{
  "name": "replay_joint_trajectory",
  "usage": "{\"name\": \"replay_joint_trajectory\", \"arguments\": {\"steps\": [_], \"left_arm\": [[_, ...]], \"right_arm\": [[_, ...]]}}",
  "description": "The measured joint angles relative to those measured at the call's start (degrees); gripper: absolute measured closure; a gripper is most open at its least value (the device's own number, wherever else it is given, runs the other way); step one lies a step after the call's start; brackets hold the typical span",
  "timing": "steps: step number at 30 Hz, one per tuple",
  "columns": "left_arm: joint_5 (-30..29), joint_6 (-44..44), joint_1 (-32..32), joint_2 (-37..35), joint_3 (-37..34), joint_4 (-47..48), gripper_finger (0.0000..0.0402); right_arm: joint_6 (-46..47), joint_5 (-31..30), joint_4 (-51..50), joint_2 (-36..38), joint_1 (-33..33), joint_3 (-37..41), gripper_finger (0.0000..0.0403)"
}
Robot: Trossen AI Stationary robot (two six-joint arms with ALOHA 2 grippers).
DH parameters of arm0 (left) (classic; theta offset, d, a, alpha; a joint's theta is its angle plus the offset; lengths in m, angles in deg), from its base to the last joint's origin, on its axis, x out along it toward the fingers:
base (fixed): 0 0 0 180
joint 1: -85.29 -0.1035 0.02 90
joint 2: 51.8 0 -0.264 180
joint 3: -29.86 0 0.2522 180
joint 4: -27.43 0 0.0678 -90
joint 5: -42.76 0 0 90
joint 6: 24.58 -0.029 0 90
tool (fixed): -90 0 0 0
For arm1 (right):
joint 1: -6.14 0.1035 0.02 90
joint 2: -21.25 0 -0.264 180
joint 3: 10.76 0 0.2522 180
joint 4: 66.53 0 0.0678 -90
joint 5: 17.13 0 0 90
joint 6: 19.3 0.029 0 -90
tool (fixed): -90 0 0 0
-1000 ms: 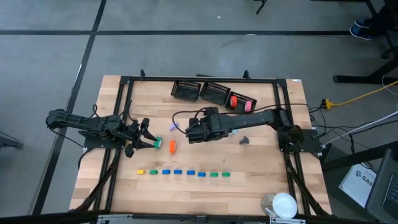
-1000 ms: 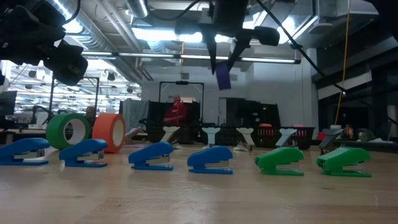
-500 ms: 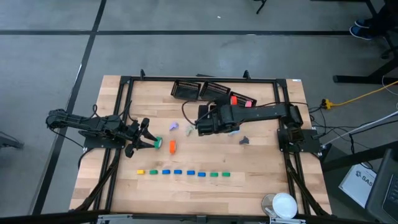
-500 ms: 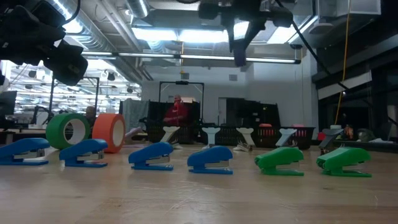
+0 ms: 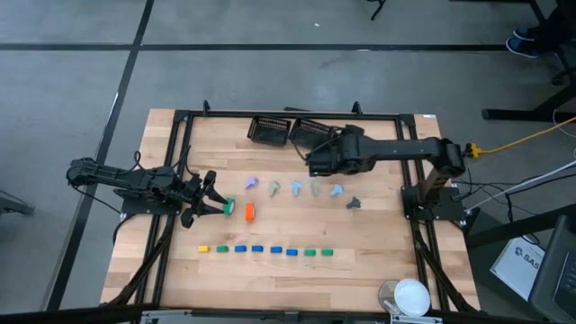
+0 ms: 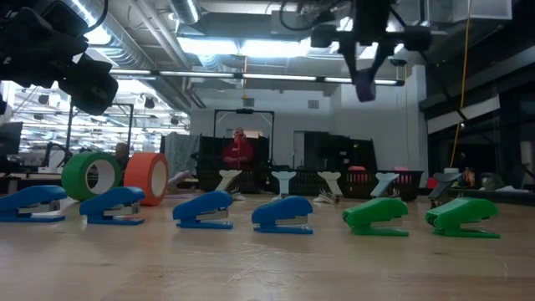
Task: Pick and place Stapler, Stapler remover, tape
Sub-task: Put the blue tape into the right black bin
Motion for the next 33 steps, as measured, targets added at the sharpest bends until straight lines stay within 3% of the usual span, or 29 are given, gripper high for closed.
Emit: {"name": "replay_joint_trajectory", "arguments": {"steps": [8, 16, 23, 33], "left_arm": [[0.0, 0.0, 0.0, 0.0, 0.0, 0.0, 0.0251], [0.0, 0.0, 0.0, 0.0, 0.0, 0.0, 0.0251], [0.0, 0.0, 0.0, 0.0, 0.0, 0.0, 0.0251], [0.0, 0.0, 0.0, 0.0, 0.0, 0.0, 0.0251]], "right_arm": [[0.7, 0.5, 6.3, 4.6, -4.5, 8.7, 0.0295], [-8.0, 6.5, 14.7, 4.5, -10.4, 14.8, 0.0294], [-17.8, 8.0, 23.9, 4.5, -13.2, 20.6, 0.0294], [-18.8, 8.1, 31.0, 4.5, -14.2, 27.9, 0.0294]]}}
